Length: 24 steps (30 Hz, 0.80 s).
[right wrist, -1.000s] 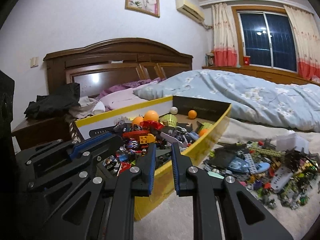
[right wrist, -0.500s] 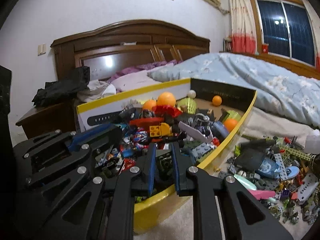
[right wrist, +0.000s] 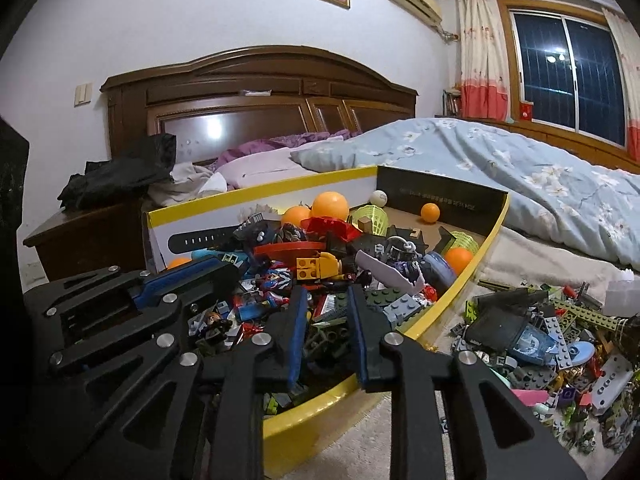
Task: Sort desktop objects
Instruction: 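Open the right gripper over the yellow box while the left gripper opens too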
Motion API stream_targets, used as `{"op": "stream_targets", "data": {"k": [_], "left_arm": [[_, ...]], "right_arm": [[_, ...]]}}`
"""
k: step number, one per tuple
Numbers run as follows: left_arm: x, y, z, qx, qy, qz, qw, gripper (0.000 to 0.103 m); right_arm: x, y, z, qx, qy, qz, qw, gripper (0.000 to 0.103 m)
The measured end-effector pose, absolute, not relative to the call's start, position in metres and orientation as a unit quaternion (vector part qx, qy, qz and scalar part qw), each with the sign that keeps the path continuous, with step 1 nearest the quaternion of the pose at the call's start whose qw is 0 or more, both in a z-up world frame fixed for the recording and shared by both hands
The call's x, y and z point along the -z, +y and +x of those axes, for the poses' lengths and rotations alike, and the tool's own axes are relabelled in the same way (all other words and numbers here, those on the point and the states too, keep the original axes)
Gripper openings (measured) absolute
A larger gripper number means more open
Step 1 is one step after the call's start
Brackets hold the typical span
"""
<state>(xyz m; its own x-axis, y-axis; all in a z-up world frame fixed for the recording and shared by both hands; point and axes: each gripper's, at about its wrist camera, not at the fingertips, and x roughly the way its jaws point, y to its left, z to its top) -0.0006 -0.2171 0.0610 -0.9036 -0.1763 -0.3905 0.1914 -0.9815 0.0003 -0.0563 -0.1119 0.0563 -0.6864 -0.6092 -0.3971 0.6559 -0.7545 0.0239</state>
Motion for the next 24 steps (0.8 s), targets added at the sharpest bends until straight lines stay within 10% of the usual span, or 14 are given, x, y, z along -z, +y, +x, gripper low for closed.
{"op": "stream_targets", "data": {"k": [24], "left_arm": [[-0.081,-0.200,0.034,0.979,0.005,0.161,0.125,0.008]], "right_arm": [[-0.074,-0.089,-0.026,0.939,0.034,0.182,0.289,0.045]]}}
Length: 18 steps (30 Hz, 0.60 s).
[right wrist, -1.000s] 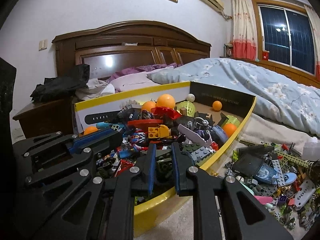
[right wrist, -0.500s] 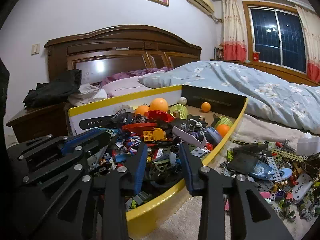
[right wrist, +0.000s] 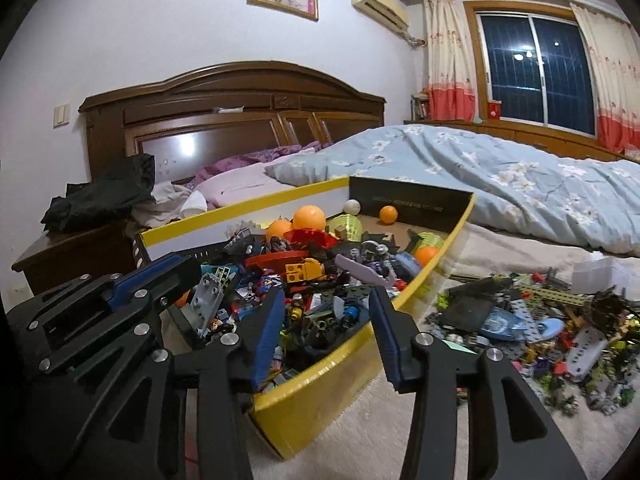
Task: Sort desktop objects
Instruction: 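Open the right gripper over the yellow box while the left gripper opens too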
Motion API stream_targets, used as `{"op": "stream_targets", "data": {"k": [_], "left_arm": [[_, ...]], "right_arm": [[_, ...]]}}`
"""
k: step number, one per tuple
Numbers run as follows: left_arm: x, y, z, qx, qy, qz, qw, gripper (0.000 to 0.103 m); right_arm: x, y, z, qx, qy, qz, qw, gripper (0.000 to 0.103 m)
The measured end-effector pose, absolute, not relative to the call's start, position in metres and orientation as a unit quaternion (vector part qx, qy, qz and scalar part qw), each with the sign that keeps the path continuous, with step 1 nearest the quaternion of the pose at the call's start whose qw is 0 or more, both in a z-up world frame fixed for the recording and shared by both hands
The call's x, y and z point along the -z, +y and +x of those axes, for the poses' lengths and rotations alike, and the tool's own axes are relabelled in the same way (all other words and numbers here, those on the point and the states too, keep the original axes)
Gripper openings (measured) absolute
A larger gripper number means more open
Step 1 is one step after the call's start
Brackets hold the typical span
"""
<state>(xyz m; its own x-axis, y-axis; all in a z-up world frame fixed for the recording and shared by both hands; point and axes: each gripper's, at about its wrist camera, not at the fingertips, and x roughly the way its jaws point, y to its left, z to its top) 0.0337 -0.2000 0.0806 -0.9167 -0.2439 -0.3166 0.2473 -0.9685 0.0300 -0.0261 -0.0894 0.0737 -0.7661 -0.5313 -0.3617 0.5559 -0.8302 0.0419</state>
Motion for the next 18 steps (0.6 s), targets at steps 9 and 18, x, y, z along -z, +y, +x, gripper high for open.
{"op": "stream_targets", "data": {"k": [9,18], "left_arm": [[-0.084,-0.167,0.052,0.984,0.009,0.155,0.087,0.008],[-0.077,-0.124,0.047,0.984,0.001,0.171,0.041,0.008]], "right_arm": [[-0.083,-0.049,0.003,0.953,0.046,0.189,0.232,0.049],[-0.075,-0.004,0.008,0.962,0.032,0.208,0.176,0.053]]}}
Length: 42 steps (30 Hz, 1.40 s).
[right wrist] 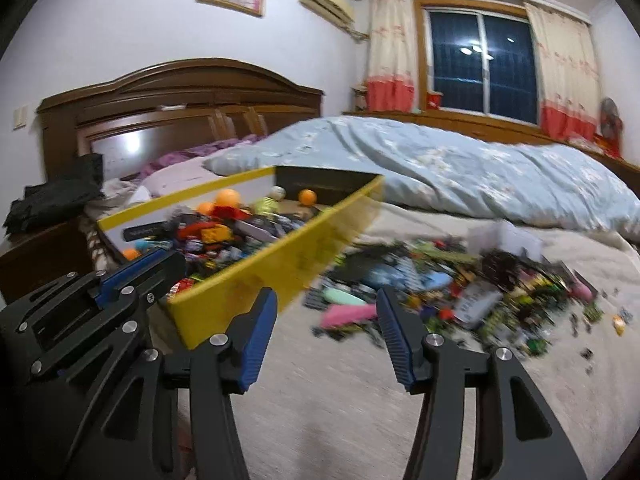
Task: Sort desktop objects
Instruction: 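Open the right gripper over the yellow box while the left gripper opens too, then move both open grippers back down to the Lego pile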
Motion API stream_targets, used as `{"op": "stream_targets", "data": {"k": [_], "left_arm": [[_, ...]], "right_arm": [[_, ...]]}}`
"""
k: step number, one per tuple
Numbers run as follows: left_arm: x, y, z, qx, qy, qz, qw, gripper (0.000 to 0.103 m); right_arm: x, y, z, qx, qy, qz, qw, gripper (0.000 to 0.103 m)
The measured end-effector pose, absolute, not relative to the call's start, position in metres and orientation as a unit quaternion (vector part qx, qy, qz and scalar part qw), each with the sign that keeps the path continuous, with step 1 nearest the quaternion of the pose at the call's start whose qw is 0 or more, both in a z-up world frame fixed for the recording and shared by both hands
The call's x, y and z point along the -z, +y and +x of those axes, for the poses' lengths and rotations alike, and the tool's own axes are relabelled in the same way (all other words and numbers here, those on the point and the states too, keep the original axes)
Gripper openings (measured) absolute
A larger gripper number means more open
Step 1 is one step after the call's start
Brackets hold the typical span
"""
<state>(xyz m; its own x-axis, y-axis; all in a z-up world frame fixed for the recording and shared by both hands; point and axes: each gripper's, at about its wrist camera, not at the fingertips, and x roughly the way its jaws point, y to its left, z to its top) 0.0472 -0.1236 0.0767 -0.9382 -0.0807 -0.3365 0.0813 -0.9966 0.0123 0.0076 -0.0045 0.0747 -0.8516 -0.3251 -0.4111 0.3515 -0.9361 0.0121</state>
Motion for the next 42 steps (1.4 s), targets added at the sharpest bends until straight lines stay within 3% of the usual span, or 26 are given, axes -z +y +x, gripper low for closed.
{"op": "stream_targets", "data": {"k": [12,21,27,32,38,42], "left_arm": [[-0.059,-0.034,0.017,0.980,-0.026,0.192,-0.040,0.008],[-0.012,0.020,-0.001,0.965,-0.062,0.243,-0.083,0.009],[0.006,0.032,-0.021,0.949,-0.101,0.285,-0.092,0.010],[0.006,0.023,-0.039,0.949,-0.090,0.293,-0.078,0.019],[0.002,0.028,-0.064,0.933,-0.105,0.327,-0.104,0.026],[0.008,0.039,-0.091,0.918,-0.155,0.351,-0.095,0.028]], "right_arm": [[-0.055,0.084,-0.004,0.970,0.008,0.223,0.091,0.054],[-0.007,0.142,-0.012,0.957,-0.032,0.287,0.042,0.054],[0.005,0.139,-0.028,0.947,0.032,0.319,0.029,0.054],[0.003,0.141,-0.057,0.930,0.005,0.360,0.068,0.054],[-0.001,0.148,-0.095,0.917,-0.012,0.392,0.074,0.070],[0.003,0.139,-0.119,0.911,0.022,0.408,0.047,0.072]]}}
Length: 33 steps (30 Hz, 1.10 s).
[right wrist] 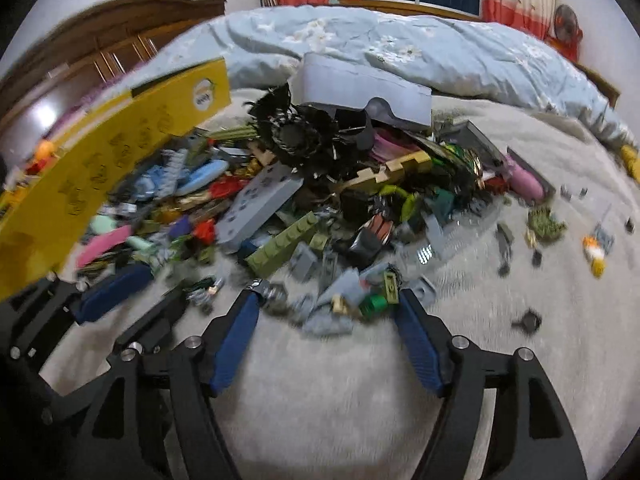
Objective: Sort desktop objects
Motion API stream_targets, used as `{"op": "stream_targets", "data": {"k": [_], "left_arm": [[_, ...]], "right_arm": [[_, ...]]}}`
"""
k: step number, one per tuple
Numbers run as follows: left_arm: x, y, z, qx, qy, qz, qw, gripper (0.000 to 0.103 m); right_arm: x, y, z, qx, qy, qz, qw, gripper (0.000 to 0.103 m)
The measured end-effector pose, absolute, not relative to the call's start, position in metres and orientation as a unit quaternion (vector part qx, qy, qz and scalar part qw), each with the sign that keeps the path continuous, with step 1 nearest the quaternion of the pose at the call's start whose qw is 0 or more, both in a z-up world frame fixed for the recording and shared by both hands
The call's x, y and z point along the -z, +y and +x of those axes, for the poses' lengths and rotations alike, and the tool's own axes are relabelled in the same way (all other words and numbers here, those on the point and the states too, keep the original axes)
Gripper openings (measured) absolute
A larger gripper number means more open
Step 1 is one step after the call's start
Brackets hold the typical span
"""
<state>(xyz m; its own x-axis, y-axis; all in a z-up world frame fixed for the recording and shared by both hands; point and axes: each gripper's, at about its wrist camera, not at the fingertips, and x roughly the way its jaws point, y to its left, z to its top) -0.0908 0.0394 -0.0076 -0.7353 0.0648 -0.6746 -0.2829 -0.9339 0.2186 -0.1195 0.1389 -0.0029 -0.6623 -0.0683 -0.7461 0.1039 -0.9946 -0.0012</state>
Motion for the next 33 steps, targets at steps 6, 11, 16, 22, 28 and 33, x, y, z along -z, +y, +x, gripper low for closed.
{"op": "stream_targets", "data": {"k": [6,11,16,22,28,33], "left_arm": [[0.009,0.041,-0.117,-0.909,0.126,-0.380,0.117,0.018],[0.004,0.033,-0.116,-0.912,0.087,-0.376,0.140,0.017],[-0.016,0.029,-0.085,-0.935,0.080,-0.309,0.156,0.017],[-0.025,0.018,-0.035,-0.938,0.075,-0.286,0.183,0.017],[-0.003,0.014,-0.019,-0.914,0.080,-0.343,0.203,0.018],[0.006,0.006,-0.009,-0.913,0.093,-0.351,0.185,0.029]], "right_arm": [[0.004,0.151,-0.135,0.908,-0.012,0.415,0.061,0.068],[0.001,0.166,-0.133,0.910,-0.036,0.408,0.072,0.031],[-0.012,0.183,-0.109,0.923,-0.066,0.366,0.099,0.019],[-0.027,0.185,-0.048,0.941,-0.030,0.310,0.134,0.019],[0.010,0.154,-0.015,0.926,0.088,0.331,0.161,0.022],[0.006,0.160,-0.001,0.924,0.085,0.318,0.195,0.063]]}}
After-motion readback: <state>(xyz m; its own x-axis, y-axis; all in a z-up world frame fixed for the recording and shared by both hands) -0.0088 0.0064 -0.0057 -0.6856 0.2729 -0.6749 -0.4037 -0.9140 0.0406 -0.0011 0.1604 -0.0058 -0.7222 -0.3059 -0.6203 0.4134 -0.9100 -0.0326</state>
